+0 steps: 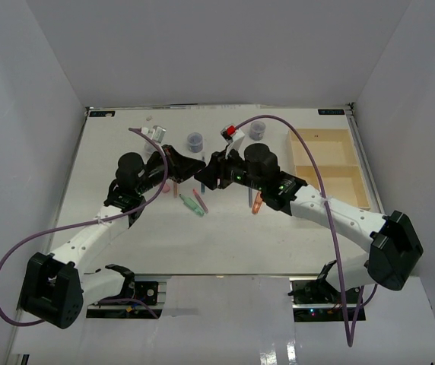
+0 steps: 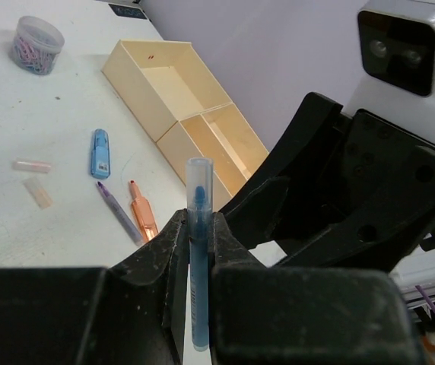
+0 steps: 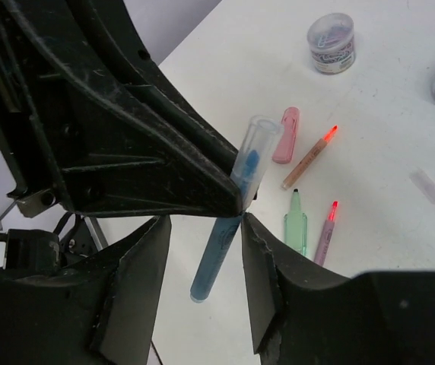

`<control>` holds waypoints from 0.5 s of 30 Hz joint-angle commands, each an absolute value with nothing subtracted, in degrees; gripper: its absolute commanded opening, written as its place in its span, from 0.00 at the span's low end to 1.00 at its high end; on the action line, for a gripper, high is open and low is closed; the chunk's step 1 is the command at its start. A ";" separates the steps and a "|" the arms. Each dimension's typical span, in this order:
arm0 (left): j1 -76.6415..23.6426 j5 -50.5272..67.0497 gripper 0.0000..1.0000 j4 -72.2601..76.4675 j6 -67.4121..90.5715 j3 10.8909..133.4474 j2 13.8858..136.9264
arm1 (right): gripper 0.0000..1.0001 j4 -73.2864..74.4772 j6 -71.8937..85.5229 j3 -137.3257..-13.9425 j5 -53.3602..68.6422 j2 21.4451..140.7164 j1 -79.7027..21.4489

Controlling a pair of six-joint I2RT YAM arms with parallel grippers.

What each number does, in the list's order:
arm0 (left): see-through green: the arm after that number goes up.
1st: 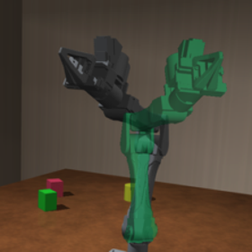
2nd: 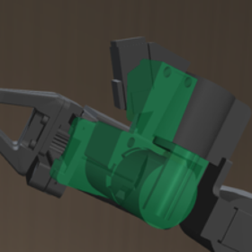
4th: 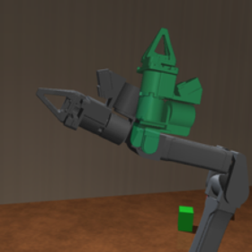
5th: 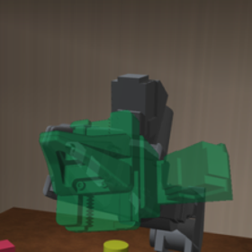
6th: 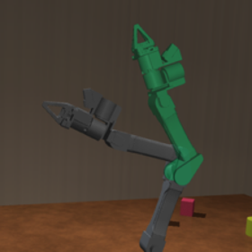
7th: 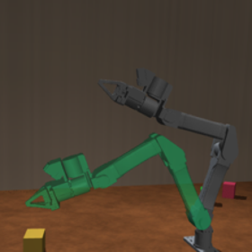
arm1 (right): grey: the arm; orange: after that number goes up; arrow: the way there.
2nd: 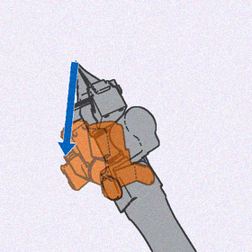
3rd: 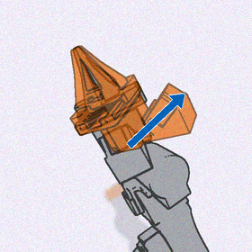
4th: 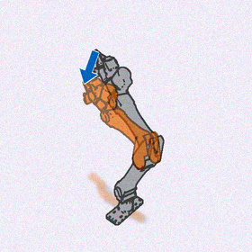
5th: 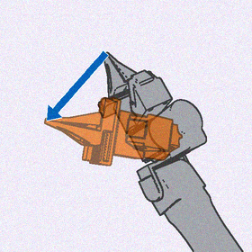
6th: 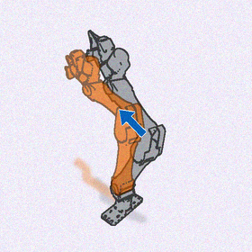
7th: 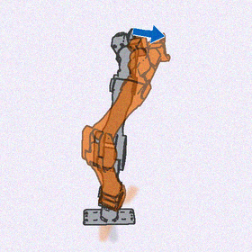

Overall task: Sort the stationery into containers
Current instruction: Pick up the pen from the center of the board, then place the pen in the storage box.

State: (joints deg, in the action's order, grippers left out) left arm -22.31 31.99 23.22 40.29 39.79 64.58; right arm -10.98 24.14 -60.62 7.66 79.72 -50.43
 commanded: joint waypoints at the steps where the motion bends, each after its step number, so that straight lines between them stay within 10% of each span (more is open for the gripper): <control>1: -22.50 33.66 0.05 27.85 41.74 38.59 62.23 | 0.48 -14.41 24.70 -63.11 7.03 80.15 -50.89; 12: -22.50 33.22 0.09 28.57 42.10 37.79 61.87 | 0.10 -12.14 24.70 -62.67 4.75 79.81 -50.89; 15: -22.41 32.96 0.31 27.34 41.57 38.14 62.23 | 0.08 -10.38 23.29 -61.97 2.55 78.84 -50.71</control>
